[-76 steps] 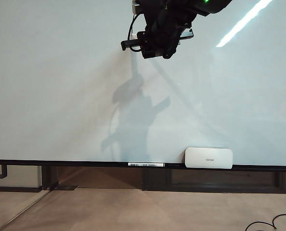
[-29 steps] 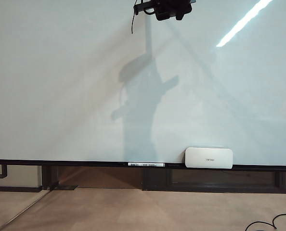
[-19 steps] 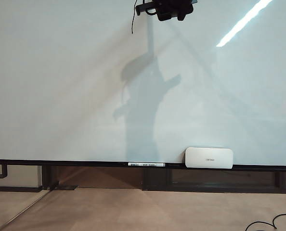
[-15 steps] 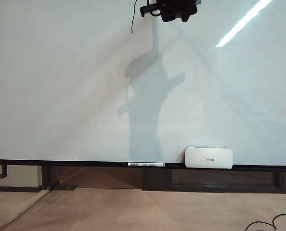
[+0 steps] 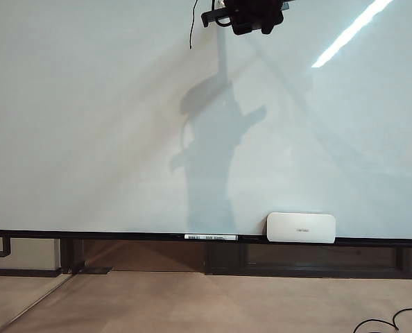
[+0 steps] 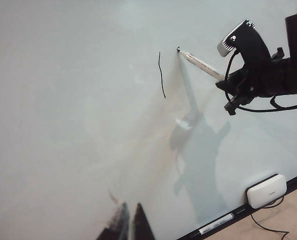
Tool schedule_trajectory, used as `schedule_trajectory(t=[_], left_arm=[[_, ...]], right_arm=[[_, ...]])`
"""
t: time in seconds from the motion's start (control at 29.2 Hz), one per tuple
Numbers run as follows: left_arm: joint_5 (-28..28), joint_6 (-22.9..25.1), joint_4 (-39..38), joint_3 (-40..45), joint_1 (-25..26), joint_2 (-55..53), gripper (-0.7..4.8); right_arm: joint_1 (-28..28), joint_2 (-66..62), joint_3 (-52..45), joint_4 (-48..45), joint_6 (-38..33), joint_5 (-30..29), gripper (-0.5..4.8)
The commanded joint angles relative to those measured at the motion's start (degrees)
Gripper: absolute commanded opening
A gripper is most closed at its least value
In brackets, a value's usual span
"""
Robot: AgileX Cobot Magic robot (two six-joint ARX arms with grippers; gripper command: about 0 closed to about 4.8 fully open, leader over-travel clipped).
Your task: Reach to the right to find the marker pen, pick it up, and write the number 18 on the whiteboard.
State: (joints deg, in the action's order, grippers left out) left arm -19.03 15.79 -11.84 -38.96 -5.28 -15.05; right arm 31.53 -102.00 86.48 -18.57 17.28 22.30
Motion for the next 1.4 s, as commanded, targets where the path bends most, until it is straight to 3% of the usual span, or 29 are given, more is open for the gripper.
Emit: schedule_trajectory(t=[0.03, 0.68, 0.92, 1.16, 1.4], left_arm=[[-0.31, -0.11, 0.31, -0.31, -0.04, 0.0, 0.21], [-0.11, 0.11, 0.33, -0.31, -0.02, 0.0, 0.21], [-0.11, 0.09, 0.31, -0.31, -0.02, 0.0, 0.21], [-0.11, 0.11, 0.31, -0.31, -0.04, 0.0, 0.21], [-0.2, 0.04, 0.31, -0.31, -0.04, 0.0, 0.21]], right_arm=[[-0.63, -0.22, 0.33, 2.84, -2.56, 0.02, -0.04], [-1.16, -3.87, -1.18, 10.75, -6.99, -0.15, -0.04], [0.15, -1.81, -1.16, 9.51, -6.51, -0.13, -0.04], [3.28, 2.08, -1.01, 1.99, -1.95, 0.07, -0.04], [2.84, 2.12, 1.16, 0.74, -0.74, 1.4, -0.04]])
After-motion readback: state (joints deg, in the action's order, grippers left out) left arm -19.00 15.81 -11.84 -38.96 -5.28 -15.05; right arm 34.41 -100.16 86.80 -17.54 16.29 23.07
